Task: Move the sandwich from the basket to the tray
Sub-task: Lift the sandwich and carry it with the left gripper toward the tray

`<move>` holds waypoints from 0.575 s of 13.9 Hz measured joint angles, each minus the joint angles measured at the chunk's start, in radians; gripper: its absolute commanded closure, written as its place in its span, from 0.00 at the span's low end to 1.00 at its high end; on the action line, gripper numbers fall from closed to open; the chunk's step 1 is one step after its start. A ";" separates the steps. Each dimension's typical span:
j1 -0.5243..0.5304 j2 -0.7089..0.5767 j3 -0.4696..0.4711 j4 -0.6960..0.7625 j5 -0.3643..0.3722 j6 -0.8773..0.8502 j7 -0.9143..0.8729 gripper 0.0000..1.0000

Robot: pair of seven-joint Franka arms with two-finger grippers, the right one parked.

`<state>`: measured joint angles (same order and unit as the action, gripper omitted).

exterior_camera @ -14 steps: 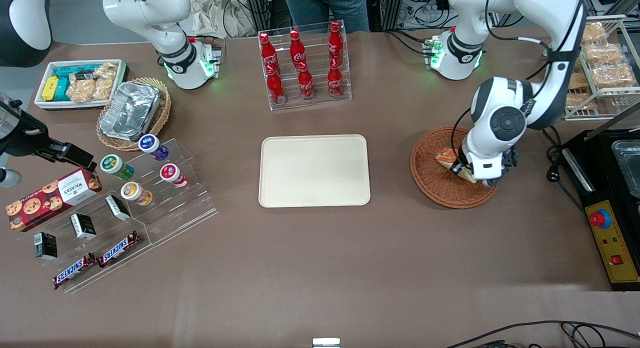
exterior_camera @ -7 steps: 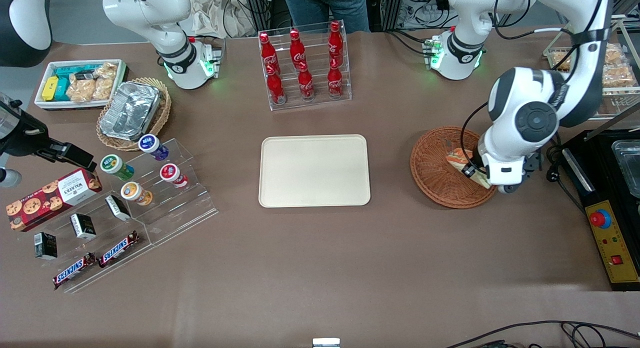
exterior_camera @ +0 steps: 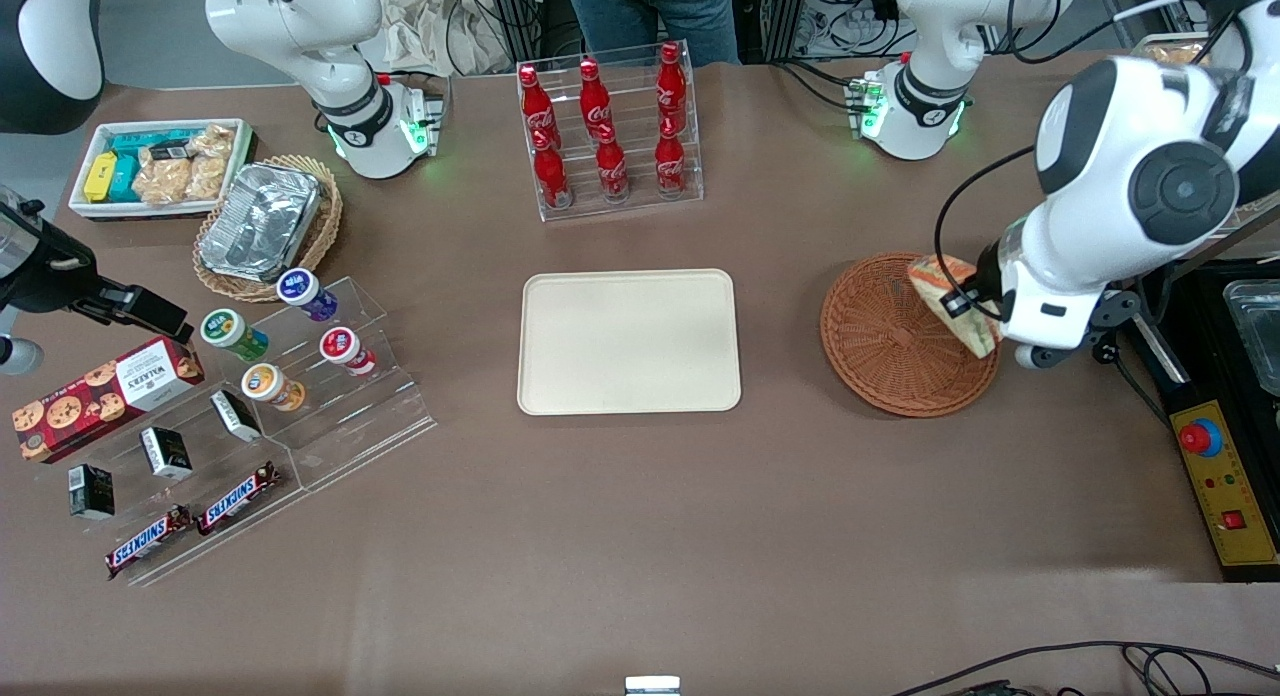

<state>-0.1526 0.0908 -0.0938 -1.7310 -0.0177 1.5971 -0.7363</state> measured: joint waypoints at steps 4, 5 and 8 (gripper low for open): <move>-0.003 0.001 -0.057 0.002 -0.003 0.000 0.077 1.00; -0.003 0.001 -0.067 0.002 -0.003 -0.001 0.100 1.00; -0.005 0.002 -0.124 0.002 -0.003 -0.002 0.117 1.00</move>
<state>-0.1572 0.0924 -0.2179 -1.7289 -0.0205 1.5952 -0.6196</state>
